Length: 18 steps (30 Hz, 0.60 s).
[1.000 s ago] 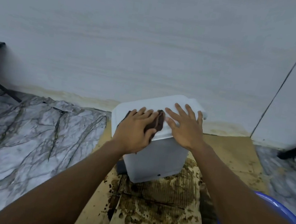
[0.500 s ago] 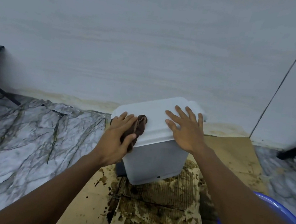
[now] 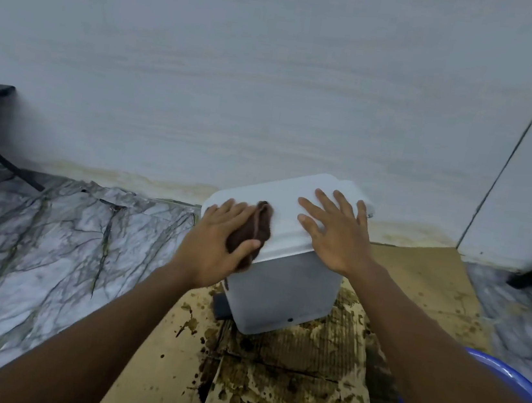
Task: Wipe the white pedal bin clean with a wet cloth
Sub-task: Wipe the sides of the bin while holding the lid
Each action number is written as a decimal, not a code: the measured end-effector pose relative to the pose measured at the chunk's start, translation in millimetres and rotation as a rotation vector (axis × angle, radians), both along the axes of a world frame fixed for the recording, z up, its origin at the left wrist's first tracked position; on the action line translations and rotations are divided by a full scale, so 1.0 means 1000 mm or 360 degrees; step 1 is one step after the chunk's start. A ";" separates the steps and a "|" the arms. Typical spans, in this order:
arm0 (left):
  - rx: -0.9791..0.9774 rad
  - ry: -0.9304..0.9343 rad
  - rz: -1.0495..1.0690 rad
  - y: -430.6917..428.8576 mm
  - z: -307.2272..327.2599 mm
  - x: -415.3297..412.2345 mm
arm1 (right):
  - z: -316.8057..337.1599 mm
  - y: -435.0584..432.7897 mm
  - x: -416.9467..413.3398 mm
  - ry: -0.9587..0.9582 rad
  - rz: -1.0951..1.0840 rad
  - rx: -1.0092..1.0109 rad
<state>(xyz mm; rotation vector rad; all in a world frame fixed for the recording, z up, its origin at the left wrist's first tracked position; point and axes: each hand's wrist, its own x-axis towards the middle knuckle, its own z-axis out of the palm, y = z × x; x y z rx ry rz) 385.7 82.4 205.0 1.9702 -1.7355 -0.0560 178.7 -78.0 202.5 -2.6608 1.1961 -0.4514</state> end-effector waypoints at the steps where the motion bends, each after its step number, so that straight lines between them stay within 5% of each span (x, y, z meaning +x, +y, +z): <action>1: 0.0007 0.0096 0.0061 0.007 -0.001 0.005 | 0.001 0.001 0.000 0.0020 -0.0012 -0.0033; 8: -0.0078 0.0446 0.0304 -0.011 -0.003 -0.007 | 0.018 -0.029 -0.008 -0.0039 0.0068 -0.0185; 12: -0.0168 0.0601 0.0439 -0.025 0.002 0.001 | 0.019 -0.051 -0.012 0.0046 0.0238 -0.0037; 18: -0.0296 0.0562 0.0492 -0.029 -0.007 -0.004 | 0.014 -0.061 -0.021 -0.0288 0.0116 0.0198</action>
